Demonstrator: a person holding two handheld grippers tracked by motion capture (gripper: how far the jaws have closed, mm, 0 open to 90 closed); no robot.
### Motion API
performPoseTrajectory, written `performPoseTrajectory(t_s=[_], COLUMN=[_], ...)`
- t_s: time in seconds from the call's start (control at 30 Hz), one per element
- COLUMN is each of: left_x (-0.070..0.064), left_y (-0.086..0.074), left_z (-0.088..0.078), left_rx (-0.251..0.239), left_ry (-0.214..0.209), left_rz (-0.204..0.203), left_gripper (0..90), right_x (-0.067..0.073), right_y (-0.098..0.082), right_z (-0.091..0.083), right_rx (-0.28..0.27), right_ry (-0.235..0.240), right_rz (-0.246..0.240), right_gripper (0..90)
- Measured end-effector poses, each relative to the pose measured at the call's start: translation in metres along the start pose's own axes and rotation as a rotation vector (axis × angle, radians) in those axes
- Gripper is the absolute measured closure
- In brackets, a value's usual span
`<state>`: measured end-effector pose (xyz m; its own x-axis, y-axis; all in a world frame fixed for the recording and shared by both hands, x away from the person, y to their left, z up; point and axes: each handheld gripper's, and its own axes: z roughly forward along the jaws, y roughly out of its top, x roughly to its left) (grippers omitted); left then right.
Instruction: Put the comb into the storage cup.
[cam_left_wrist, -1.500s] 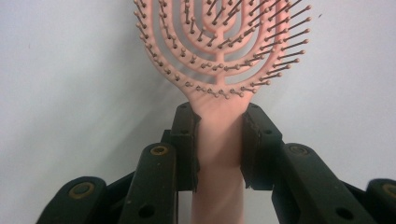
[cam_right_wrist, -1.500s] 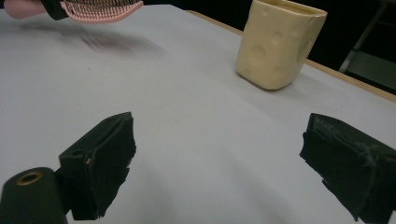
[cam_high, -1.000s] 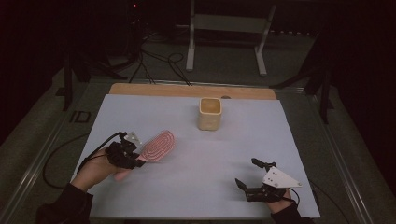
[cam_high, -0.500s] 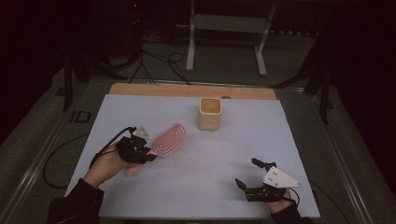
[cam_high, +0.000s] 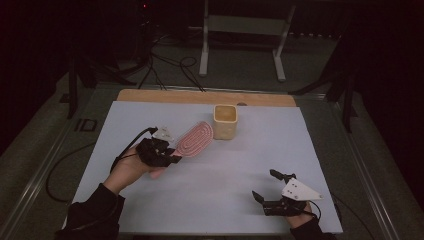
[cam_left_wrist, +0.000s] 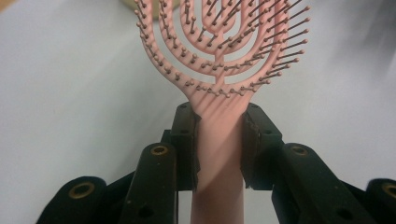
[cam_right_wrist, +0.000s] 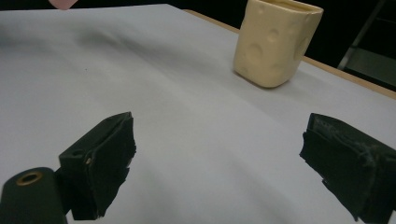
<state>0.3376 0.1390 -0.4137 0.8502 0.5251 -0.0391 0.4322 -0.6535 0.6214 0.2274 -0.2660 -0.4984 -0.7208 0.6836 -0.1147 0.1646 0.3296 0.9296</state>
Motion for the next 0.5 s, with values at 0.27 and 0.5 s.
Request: performPoseTrajectory(t_s=[0.27,0.5], left_x=[-0.002,-0.004], left_y=[0.016,0.032], left_z=[-0.002,0.002], left_rx=[-0.066,-0.102], left_ry=[0.005,0.011], left_rz=[0.015,0.008], left_gripper=[70.0,70.0], right_x=[0.000,0.000], right_y=[0.000,0.001], right_z=[0.000,-0.001], right_rx=[-0.003,-0.005], right_ry=[-0.001,0.000], right_rz=[-0.004,-0.008], right_gripper=[9.3,9.3])
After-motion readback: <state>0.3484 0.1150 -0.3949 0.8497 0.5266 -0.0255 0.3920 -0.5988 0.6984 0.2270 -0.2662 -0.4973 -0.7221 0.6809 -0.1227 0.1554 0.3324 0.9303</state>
